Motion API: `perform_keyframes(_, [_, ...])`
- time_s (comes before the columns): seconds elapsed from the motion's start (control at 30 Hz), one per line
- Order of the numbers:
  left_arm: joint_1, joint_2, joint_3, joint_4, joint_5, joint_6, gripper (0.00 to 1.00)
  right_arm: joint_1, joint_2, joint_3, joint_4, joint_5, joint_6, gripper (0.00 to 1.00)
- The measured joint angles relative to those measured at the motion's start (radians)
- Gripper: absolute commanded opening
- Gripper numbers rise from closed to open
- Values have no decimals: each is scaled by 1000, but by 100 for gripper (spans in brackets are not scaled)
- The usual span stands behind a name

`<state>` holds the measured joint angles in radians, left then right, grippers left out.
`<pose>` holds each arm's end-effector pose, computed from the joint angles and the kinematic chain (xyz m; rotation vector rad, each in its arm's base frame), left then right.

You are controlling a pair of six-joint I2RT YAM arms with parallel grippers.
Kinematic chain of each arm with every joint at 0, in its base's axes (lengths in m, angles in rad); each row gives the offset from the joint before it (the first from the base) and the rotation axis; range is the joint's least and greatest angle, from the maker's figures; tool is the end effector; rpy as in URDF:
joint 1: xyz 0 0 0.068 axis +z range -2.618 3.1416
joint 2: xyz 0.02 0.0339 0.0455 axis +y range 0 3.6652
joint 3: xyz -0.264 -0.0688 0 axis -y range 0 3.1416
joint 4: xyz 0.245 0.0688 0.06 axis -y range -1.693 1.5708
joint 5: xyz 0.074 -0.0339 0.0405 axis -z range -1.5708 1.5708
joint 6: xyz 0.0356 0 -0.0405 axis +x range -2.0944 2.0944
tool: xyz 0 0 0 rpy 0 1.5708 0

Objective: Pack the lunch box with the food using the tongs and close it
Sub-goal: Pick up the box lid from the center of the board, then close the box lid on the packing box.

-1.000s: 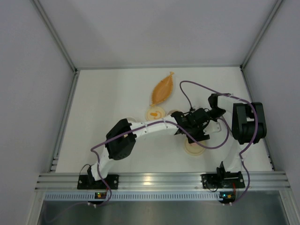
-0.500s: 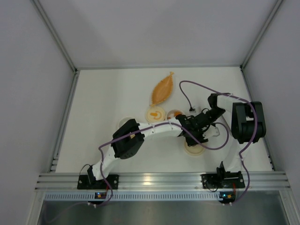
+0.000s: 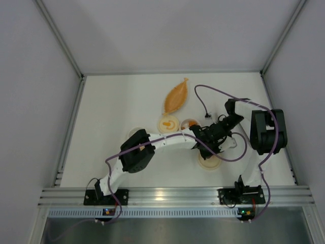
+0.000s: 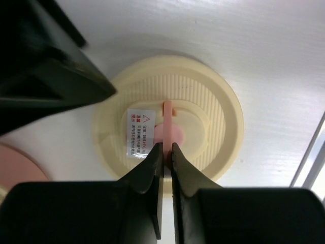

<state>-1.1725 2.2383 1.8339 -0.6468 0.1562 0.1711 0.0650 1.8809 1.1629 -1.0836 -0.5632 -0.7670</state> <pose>0.1836 -0.4505 0.1848 1.7309 2.0861 -0.5319 0.2989 0.0385 0.1476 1.1131 -2.7670 -0.9285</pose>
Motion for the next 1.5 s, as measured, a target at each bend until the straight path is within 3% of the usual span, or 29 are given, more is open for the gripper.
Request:
perform_keyframes(0.03, [-1, -15, -20, -3, 2, -6, 0, 0, 0, 19, -1, -3, 3, 55])
perform_keyframes(0.3, [-7, -230, -122, -97, 19, -16, 0, -2, -16, 336, -70, -63, 70, 69])
perform_keyframes(0.4, [-6, -338, -119, -125, 27, -10, 0, -24, -43, 470, -85, -96, 113, 85])
perform_keyframes(0.43, [-4, -367, -113, -133, 26, -8, 0, -37, -51, 504, -89, -108, 127, 99])
perform_keyframes(0.6, [95, -428, 5, -182, 20, -22, 0, -159, -98, 594, -88, -157, 210, 99])
perform_keyframes(0.77, [326, -341, 187, -196, -66, -68, 0, -242, -126, 541, -79, -168, 285, 99])
perform_keyframes(0.87, [397, -296, 209, -195, -123, -94, 0, -244, -144, 480, -76, -172, 312, 99])
perform_keyframes(1.5, [365, -137, 68, -115, -67, -202, 0, -243, -179, 360, -56, -190, 341, 99])
